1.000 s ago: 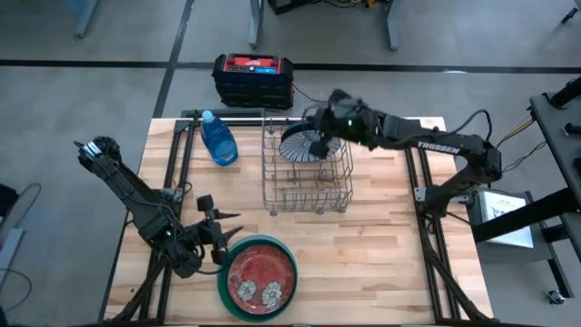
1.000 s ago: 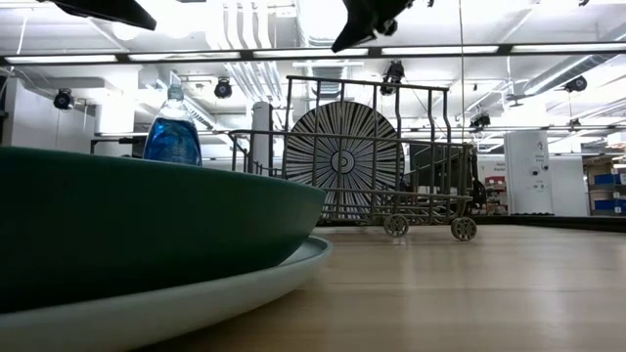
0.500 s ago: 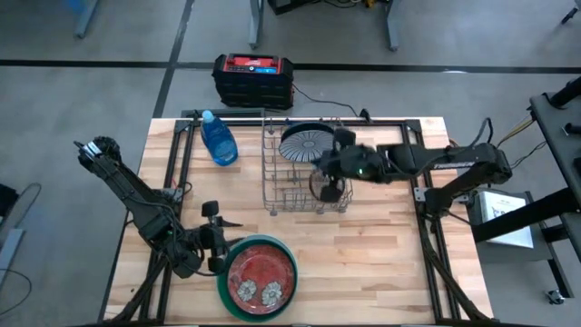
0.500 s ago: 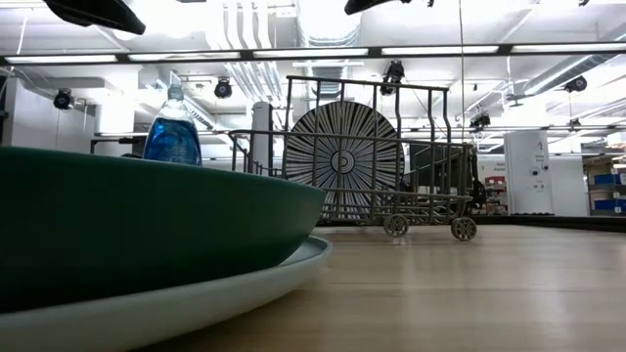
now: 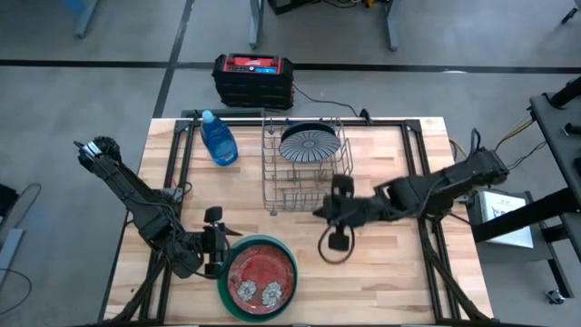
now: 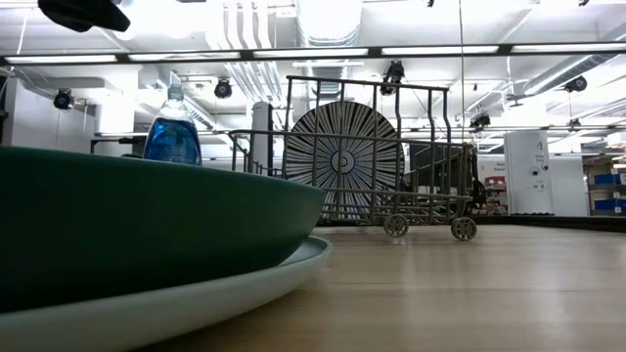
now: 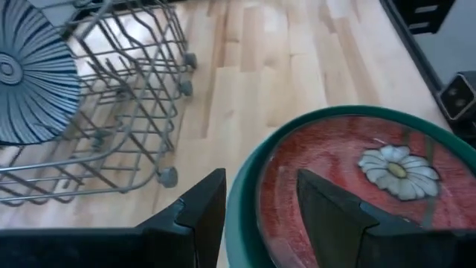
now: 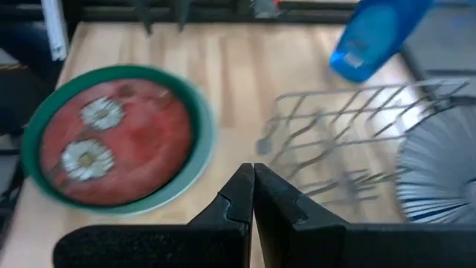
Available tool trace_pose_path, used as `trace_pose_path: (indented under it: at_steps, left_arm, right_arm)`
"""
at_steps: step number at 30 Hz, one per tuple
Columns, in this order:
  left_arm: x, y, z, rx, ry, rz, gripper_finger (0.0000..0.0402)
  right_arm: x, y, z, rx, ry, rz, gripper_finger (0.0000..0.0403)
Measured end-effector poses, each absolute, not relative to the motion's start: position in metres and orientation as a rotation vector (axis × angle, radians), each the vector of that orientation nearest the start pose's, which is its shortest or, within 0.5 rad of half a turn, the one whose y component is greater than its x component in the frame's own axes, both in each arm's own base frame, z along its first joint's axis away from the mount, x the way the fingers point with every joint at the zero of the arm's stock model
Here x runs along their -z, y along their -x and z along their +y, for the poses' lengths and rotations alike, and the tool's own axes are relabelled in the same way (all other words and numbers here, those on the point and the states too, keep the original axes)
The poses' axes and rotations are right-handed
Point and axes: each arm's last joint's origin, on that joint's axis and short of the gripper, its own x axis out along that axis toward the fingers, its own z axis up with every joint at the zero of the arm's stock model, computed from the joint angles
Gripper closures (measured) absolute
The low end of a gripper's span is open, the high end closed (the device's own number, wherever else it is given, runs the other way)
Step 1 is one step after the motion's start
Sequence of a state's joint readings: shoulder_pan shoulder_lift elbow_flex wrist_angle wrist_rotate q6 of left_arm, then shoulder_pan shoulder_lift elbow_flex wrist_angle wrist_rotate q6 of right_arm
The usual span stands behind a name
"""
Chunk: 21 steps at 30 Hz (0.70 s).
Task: Sort dishes
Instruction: Put the red flowered plate into the gray dishwasher rack
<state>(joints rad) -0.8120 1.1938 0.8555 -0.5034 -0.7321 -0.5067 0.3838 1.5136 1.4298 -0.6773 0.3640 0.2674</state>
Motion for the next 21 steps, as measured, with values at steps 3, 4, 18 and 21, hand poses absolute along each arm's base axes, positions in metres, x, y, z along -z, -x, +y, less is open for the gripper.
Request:
trace_pose_path:
  at_steps: [3,4,18,21]
  left_arm:
    - [-0.258,-0.175,-0.157,-0.060,-0.086,0.600,0.0247]
    - [-0.258,-0.175,-0.157,-0.060,-0.085,0.599,0.0247]
    - [-0.216,-0.195,-0.186,0.055,0.013,0.775,0.0247]
    - [-0.200,-0.201,-0.194,0.052,0.029,0.825,0.0247]
  right_arm:
    - [-0.328,-0.306,0.122,0.031,-0.027,0.754,0.0401]
    - [-0.324,-0.308,0.125,0.032,-0.042,0.767,0.0401]
    - [-0.255,-0.353,0.149,-0.001,-0.117,0.843,0.0400]
    - [-0.242,-0.363,0.150,0.021,-0.152,0.861,0.0396]
